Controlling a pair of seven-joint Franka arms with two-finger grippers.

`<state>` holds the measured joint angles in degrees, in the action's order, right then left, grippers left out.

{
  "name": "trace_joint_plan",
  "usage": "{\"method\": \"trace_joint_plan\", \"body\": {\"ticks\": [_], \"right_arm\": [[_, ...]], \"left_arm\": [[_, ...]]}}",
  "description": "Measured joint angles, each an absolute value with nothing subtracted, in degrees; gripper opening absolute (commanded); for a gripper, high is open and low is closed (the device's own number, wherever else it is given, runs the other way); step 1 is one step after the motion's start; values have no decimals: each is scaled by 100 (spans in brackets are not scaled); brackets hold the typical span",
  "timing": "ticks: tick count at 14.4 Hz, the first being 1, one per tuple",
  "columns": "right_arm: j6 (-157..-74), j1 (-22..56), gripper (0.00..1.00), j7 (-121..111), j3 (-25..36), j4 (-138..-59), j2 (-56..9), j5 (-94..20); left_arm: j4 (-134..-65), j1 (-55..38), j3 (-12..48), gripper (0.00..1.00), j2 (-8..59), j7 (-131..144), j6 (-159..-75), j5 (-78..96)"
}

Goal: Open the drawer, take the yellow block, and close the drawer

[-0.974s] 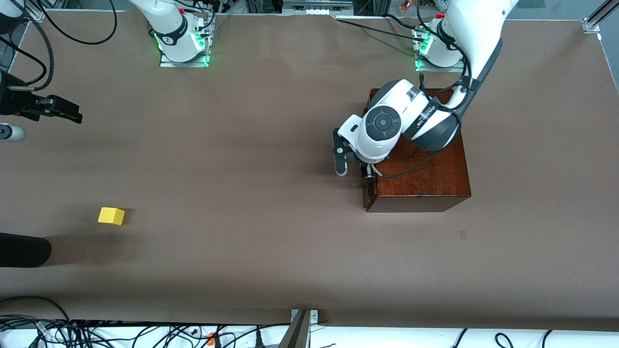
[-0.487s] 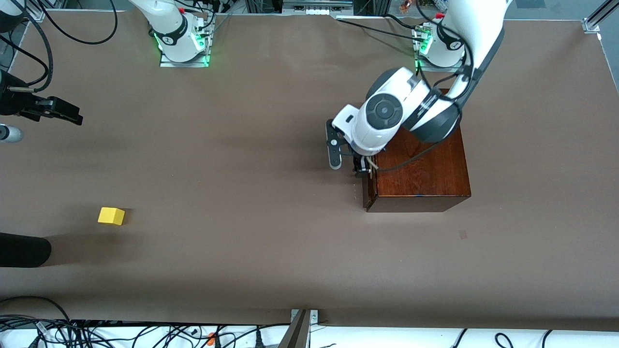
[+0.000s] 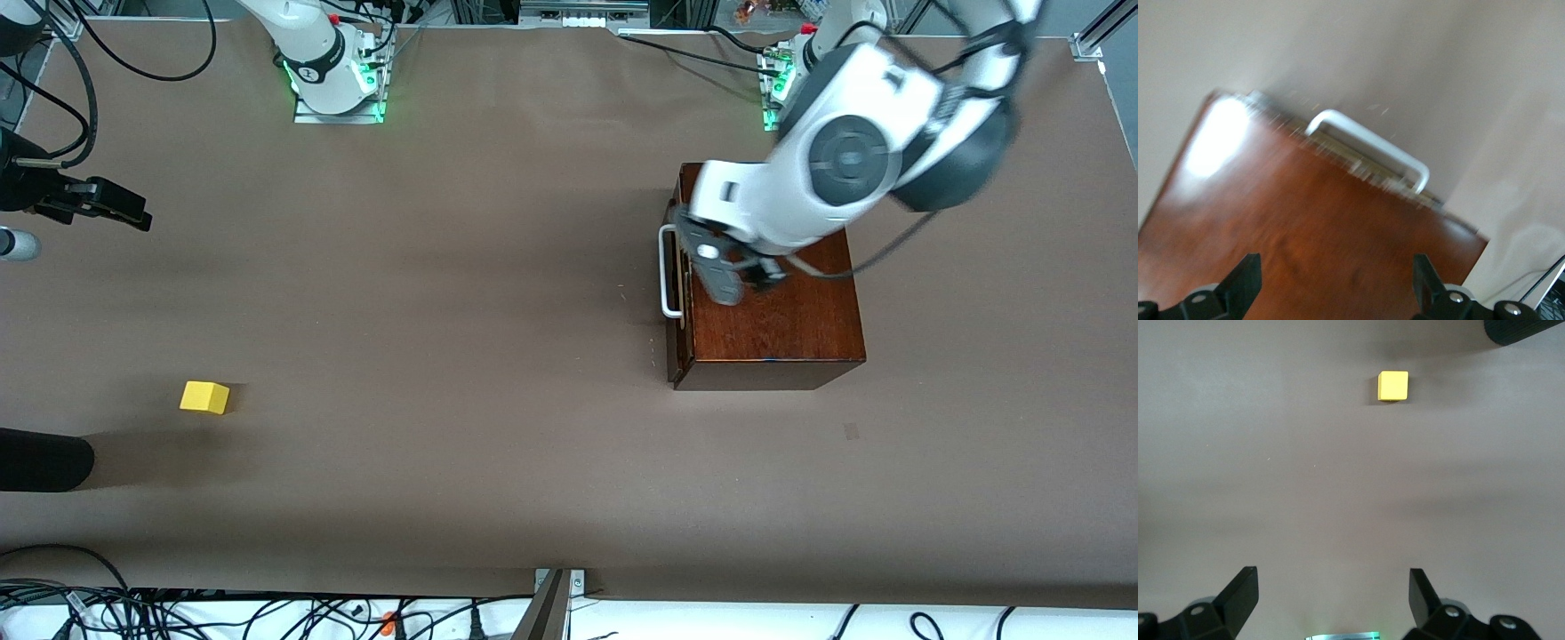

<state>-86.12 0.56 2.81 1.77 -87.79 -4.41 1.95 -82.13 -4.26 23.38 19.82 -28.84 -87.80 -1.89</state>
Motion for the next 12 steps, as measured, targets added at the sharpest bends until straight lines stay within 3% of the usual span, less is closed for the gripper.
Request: {"method": "trace_joint_plan", "body": {"ticks": [7,12], "right_arm": [[-8617,54,100,285,226,-8794,-472,54],[-8625,54,100,285,234,-8794,-472,43]], "left_arm": [[-7817,616,2259,100,1456,-2185,-8032,-478],[-8118,101,875,100,786,-808,-8471,-249]]}}
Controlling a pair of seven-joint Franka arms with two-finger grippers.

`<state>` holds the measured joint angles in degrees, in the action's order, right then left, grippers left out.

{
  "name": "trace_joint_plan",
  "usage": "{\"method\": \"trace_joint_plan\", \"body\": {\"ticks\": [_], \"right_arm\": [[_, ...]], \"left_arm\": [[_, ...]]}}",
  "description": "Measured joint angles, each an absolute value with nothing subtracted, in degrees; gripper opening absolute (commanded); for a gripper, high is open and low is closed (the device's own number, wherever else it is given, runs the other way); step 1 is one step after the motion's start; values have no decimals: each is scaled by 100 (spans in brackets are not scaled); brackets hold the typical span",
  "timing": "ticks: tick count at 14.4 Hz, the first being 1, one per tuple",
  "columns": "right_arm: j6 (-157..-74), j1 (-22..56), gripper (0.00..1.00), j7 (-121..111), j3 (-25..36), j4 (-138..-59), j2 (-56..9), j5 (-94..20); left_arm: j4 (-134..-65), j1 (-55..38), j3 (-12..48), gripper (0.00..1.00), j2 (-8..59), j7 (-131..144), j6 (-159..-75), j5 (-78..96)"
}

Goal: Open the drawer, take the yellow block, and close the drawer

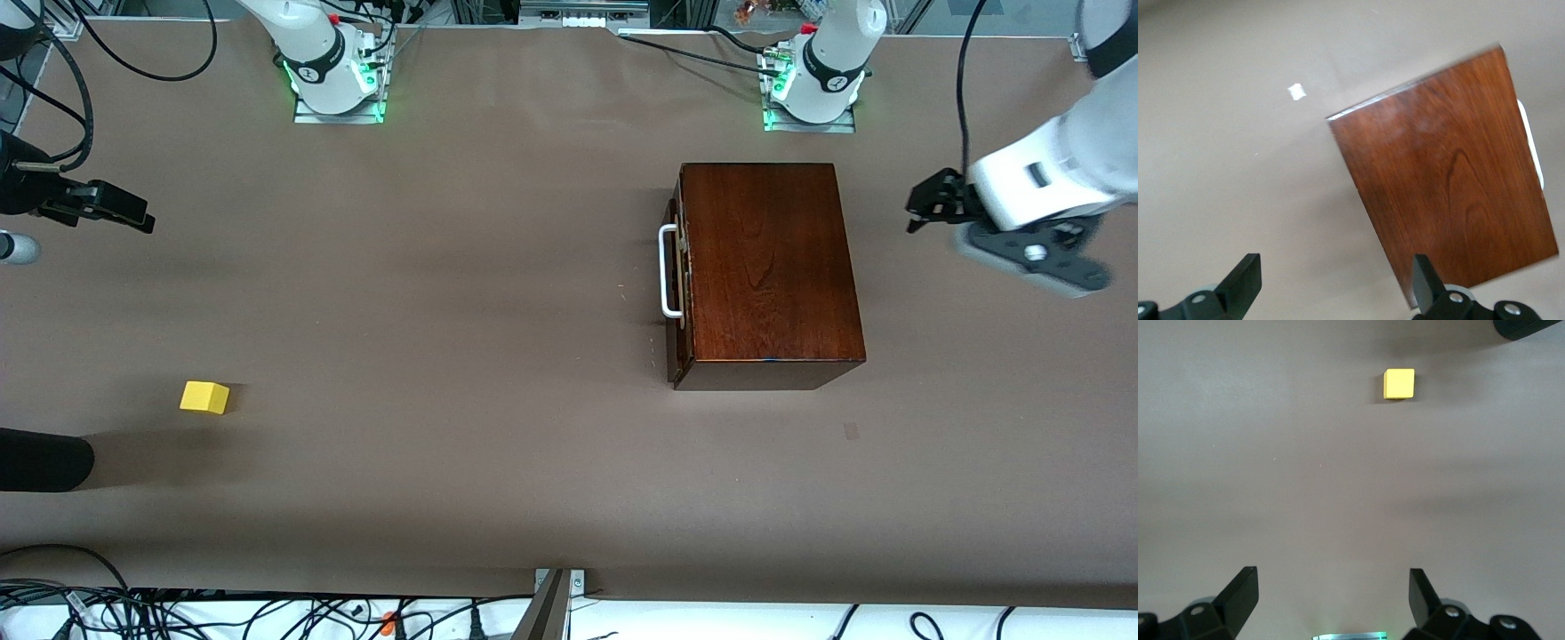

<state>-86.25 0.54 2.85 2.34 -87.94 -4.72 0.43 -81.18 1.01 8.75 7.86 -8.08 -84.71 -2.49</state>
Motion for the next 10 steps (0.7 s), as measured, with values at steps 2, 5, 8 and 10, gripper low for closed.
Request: {"method": "trace_joint_plan", "body": {"ticks": [2,5,8,10], "right_arm": [[-8626,54,100,285,234,-8794,-472,41],[-8627,54,100,285,233,-8794,-472,34],[-8627,54,100,285,233,-8794,-472,32],[-8627,54,100,285,233,-8794,-472,32]], "left_arm": [[-8719,-186,490,100,419,14,-9115,-240],[-9502,-312,235,100,40,316,-9435,-226],[-9715,-310,187,100,2,331,-9428,-138],[-9715,-322,202,100,1,331,-9429,-128]]}}
